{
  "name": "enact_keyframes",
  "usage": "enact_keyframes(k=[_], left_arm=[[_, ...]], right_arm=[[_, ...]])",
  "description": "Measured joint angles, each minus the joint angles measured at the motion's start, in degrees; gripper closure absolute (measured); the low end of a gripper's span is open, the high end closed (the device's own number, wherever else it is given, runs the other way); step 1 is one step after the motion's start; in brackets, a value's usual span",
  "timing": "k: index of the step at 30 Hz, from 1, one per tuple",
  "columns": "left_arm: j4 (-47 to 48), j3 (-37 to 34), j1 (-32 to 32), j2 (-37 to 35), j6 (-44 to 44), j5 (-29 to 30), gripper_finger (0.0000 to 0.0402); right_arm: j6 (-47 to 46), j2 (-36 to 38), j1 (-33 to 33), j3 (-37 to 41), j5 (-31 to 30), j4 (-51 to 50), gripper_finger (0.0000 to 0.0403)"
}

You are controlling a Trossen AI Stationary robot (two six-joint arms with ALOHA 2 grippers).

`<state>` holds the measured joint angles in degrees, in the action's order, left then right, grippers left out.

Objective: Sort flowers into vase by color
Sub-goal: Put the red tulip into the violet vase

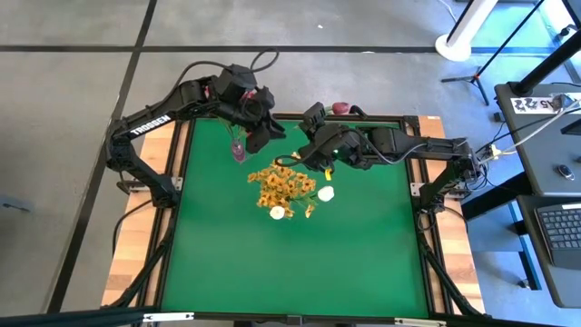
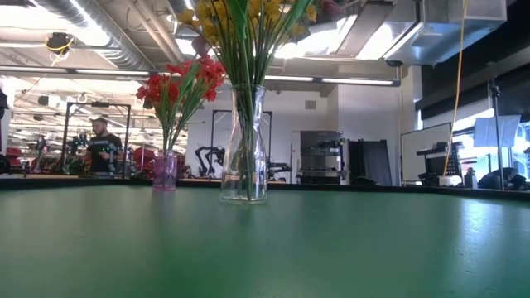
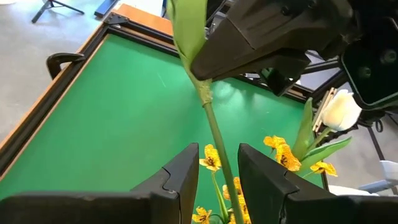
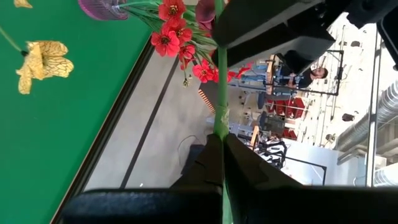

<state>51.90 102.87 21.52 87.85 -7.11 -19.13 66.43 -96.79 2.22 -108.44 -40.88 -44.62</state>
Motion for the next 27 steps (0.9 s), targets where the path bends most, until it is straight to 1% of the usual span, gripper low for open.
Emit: enact_keyframes(k=[11,14,19,27], left_arm=[[0.0,0.0,0.0,0.0,-0.2,0.9,0.0297],[0.2,0.0,0.0,0.0,0.0,1.0,0.0318],[0.5,0.0,0.0,0.5,0.2,1.4,0.0389],[1.2,0.0,-0.3,1.9,1.3,2.3,0.0400]], right_arm=[[-0.1,0.0,0.0,0.0,0.0,0.0,0.0403],[-0.1,0.0,0.0,0.0,0.0,0.0,0.0403],[-0.1,0.0,0.0,0.0,0.0,0.0,0.0403],[0.0,0.0,0.0,0.0,0.0,0.7,0.0401]])
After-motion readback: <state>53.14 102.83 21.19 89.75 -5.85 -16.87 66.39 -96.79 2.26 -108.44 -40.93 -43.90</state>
